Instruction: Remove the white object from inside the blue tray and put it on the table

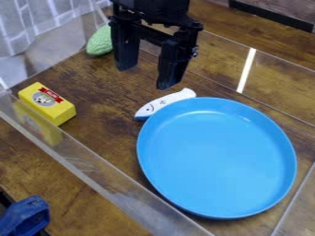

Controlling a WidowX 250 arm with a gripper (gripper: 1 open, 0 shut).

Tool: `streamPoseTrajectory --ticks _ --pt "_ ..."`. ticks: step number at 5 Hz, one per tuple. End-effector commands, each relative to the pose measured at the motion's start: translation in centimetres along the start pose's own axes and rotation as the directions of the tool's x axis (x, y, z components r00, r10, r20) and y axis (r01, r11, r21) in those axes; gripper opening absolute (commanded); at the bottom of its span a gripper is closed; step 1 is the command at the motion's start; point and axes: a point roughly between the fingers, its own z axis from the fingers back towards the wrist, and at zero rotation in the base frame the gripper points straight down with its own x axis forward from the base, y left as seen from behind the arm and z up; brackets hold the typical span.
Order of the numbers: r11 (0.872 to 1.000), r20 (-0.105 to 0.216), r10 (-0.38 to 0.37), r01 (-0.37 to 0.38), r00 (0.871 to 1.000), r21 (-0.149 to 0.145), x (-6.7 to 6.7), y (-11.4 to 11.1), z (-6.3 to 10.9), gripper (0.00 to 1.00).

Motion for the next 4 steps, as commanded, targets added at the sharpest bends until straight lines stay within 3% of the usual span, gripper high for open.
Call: streamPoseTrajectory --ticks 1,3,4 --pt "1.0 -0.003 -0.013 0.013 1.0 0.003 0.5 -0.1 -0.7 1.0" --pt "0.999 0.036 -0.032 0.031 0.999 0.025 3.5 -0.3 -2.7 1.0" --pt "0.999 0.043 -0.036 0.034 0.998 0.035 4.2 -0.3 -3.5 1.0"
